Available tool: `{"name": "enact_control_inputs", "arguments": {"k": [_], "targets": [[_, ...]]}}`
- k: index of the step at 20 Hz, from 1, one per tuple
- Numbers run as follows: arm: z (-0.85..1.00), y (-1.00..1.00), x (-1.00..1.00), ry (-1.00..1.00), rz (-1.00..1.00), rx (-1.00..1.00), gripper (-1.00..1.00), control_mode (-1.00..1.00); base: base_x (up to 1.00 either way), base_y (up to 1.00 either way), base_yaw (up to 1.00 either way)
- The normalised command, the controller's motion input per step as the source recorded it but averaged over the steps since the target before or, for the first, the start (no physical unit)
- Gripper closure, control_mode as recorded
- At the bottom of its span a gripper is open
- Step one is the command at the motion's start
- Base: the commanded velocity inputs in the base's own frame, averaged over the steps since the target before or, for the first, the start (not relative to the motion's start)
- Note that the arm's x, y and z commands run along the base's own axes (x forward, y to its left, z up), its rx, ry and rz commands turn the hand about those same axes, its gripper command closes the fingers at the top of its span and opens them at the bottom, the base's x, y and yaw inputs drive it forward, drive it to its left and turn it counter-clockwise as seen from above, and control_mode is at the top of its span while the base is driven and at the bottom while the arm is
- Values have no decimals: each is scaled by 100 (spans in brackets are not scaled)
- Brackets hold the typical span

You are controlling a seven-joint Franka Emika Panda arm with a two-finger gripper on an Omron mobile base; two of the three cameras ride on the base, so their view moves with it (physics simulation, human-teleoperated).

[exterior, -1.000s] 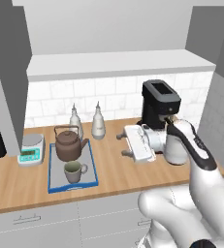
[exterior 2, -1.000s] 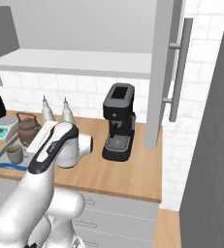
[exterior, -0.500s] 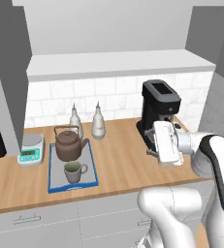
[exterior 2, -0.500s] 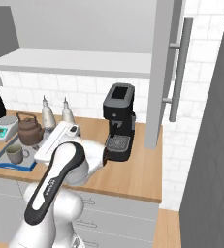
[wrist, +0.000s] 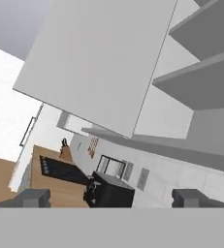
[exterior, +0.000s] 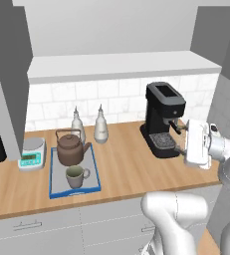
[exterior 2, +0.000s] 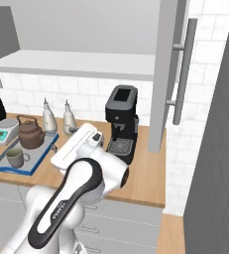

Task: Pick the kettle from the counter and place it on the tray. Then pick the mug from the cabinet and place it on the tray. Then close the cabinet doors.

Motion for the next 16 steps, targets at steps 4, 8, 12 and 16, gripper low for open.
{"name": "enact_control_inputs", "arguments": {"k": [4,8,12,16], "targets": [[0,-51,-25,-14,-18,4,-100,-100,0,0,0],[11,-60,-5,-19,-17,11,-100,-100,0,0,0],[31,-69,0,-16,-16,13,-100,-100,0,0,0],[21,-63,0,-11,-18,12,-100,-100,0,0,0]]}}
